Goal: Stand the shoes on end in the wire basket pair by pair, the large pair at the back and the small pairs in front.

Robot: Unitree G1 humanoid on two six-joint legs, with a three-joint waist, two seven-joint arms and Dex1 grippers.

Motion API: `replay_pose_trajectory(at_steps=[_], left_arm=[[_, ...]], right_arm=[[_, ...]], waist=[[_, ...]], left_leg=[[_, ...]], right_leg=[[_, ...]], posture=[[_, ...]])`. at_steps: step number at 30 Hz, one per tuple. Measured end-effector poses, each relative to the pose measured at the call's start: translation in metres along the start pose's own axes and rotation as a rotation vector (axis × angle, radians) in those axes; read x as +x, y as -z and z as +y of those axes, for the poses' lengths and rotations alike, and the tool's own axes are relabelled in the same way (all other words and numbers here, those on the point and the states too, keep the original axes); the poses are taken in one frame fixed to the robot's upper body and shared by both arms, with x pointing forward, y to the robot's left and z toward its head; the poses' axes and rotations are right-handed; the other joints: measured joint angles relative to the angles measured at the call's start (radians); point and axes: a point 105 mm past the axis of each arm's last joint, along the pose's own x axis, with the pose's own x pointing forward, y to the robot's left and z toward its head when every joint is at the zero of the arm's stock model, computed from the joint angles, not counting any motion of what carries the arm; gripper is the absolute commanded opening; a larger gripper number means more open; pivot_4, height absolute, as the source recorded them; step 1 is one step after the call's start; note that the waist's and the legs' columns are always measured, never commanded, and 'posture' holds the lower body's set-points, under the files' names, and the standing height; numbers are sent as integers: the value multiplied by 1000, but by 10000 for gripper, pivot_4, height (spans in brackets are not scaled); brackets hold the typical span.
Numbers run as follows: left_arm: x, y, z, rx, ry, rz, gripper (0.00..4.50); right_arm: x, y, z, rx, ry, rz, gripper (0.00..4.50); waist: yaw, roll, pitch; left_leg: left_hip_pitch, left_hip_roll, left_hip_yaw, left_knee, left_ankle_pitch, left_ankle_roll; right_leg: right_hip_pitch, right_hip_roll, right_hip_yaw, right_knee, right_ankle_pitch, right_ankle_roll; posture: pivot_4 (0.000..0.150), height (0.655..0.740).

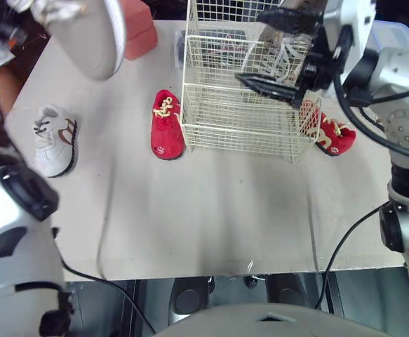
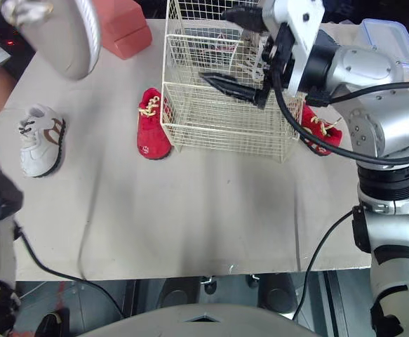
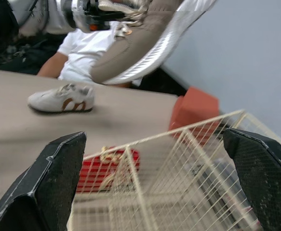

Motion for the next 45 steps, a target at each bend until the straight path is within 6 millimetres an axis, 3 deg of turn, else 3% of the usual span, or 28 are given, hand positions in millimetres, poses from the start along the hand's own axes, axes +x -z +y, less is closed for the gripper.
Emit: replay_pose_trajectory(at_steps=[4,7,11,16,25,30,34,40,45], left_arm=[[41,-1,-23,52,43,-83,5943],[85,7,-62,171,118,-131,5943],[107,21,-86,256,132,-144,5943],[114,33,-87,304,1,-183,5943],[115,40,-97,343,-62,-239,5943],[108,70,-108,344,-68,-191,5943],[107,81,-117,396,-63,-168,5943],[104,91,-122,420,-33,-137,5943],[93,116,-126,343,14,-55,5943]], right_arm=[[-5,1,-9,5,45,9,45000],[-8,0,-14,14,77,5,45000],[-12,0,-21,41,128,11,45000],[-26,-4,-39,57,244,3,45000],[-39,-3,-50,112,332,9,45000],[-39,11,-8,160,331,2,45000],[-38,-1,-5,136,344,-27,45000],[-39,-1,-5,148,350,-29,45000],[-41,-1,-7,154,375,-31,45000]], waist=[[-3,0,0],[-4,0,0],[-20,0,0],[-32,0,0],[-23,0,0],[-10,0,0],[-8,0,0],[-9,0,0],[-9,0,0]], left_leg=[[1,0,0,1,0,0],[1,-1,1,1,0,0],[1,0,5,0,0,0],[0,0,7,-2,0,0],[0,0,7,-2,0,0],[-1,0,8,-3,0,0],[-1,0,7,-2,0,0],[-1,0,8,-2,0,0],[-1,0,8,-2,0,0]], right_leg=[[-1,0,0,3,0,0],[-1,0,1,4,0,0],[-4,0,4,6,0,0],[-7,1,7,6,0,0],[-7,0,7,5,0,0],[-9,0,7,5,0,0],[-9,0,8,6,0,0],[-9,1,8,6,0,0],[-9,1,7,6,0,0]], posture=[[1500,6860],[1500,6860],[1500,6860],[1500,6860],[1500,6860],[1500,6860],[1500,6860],[1500,6860],[1500,6860]])
